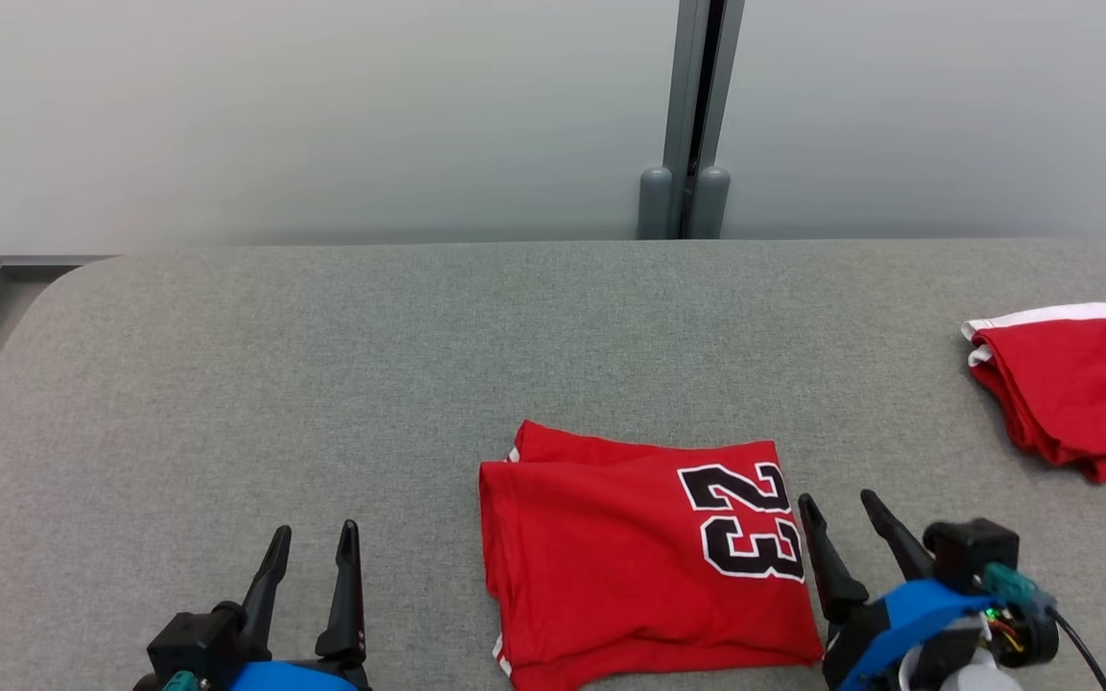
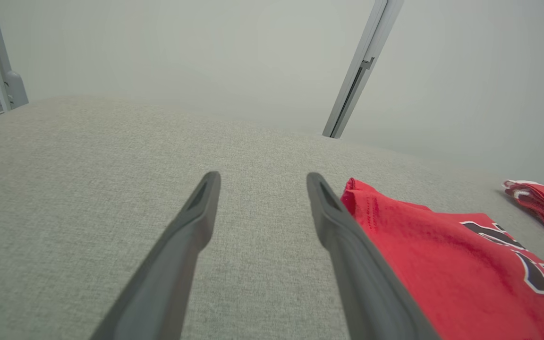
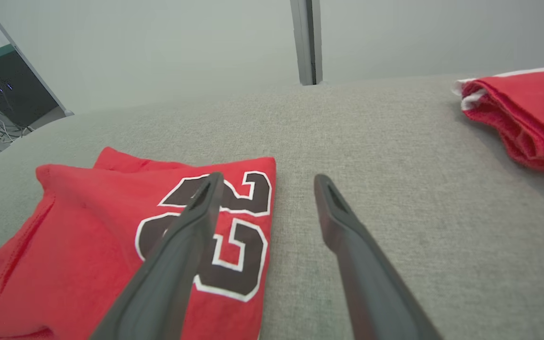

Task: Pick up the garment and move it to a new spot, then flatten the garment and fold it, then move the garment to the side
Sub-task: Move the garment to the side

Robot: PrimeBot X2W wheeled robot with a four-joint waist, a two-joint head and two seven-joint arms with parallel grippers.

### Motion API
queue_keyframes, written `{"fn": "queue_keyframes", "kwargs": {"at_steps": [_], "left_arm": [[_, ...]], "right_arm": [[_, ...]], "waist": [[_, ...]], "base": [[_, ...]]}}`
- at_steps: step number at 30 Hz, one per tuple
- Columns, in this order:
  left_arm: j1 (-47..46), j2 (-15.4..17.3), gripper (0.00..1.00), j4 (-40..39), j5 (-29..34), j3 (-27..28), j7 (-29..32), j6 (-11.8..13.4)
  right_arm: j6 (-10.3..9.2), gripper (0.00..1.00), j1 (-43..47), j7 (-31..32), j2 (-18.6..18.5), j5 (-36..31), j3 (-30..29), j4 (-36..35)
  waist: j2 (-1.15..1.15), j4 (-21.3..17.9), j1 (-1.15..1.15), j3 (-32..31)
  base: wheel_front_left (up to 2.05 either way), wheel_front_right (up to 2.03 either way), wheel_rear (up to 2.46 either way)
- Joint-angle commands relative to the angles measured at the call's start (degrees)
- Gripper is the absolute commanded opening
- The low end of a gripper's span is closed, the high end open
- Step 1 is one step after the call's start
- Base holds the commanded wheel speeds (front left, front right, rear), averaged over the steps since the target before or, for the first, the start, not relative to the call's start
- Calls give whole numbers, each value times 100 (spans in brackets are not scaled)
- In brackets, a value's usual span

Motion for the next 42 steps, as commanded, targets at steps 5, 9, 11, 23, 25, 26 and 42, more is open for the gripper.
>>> {"fn": "queue_keyframes", "kwargs": {"at_steps": [5,9,11,23,25,26,42], "left_arm": [[-134,-62,100,-18,75,38,-24,-21],[-189,-135,100,9,84,67,-24,-45],[-206,-171,100,15,91,87,-24,-56],[-257,-298,100,57,212,241,-24,-141],[-282,-302,100,33,251,245,-24,-146],[-293,-302,100,8,259,254,-24,-155],[-683,-93,100,-362,427,130,-8,-254]], "right_arm": [[0,100,-495,1167,0,-301,13,193],[0,100,-712,2071,-1,-405,-49,375],[0,100,-780,2380,-1,-494,-68,447],[0,0,-1027,3059,-19,-201,66,530],[0,0,-1139,2975,-64,-152,75,443],[0,0,-1194,2932,-90,-123,85,397],[0,0,-1169,2320,-632,74,-473,-881]], "waist": [[0,60,0,151],[0,190,0,256],[0,253,0,303],[0,361,0,454],[0,277,0,500],[0,217,0,530],[0,-1637,0,1315]], "base": [[0,0,0],[0,0,0],[0,0,0],[0,0,0],[0,0,0],[0,0,0],[0,0,0]]}}
